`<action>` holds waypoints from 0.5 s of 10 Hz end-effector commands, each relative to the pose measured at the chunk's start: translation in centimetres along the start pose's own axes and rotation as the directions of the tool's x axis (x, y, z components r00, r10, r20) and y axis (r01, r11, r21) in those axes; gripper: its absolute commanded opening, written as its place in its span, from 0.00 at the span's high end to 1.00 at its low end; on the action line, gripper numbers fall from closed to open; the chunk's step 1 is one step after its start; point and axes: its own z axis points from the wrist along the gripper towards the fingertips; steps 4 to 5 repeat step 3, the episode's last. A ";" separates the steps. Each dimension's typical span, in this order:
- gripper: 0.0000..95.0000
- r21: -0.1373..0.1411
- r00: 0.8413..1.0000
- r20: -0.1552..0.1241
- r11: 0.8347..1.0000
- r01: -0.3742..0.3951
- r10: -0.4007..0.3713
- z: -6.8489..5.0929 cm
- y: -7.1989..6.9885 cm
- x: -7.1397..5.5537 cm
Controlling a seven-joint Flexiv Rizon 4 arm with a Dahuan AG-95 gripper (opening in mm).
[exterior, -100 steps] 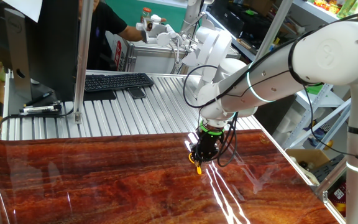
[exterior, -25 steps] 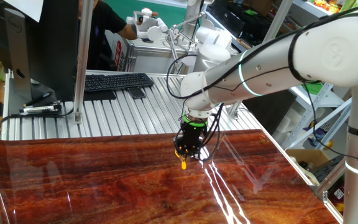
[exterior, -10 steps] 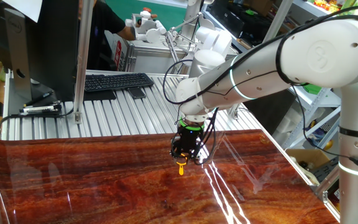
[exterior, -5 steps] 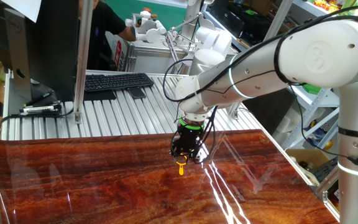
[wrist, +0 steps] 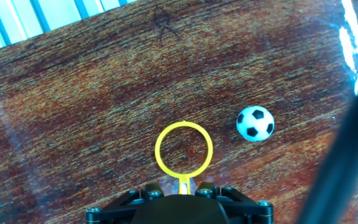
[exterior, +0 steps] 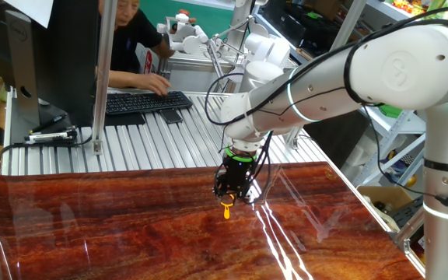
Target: Attach the bubble ring to the ball
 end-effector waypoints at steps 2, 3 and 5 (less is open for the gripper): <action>0.60 0.000 1.000 -0.011 1.000 -0.002 0.002 -0.1 0.0 0.1; 0.60 0.002 1.000 -0.010 1.000 -0.004 0.004 -0.1 0.0 0.1; 0.60 0.002 1.000 -0.010 1.000 -0.004 0.004 -0.1 0.0 0.1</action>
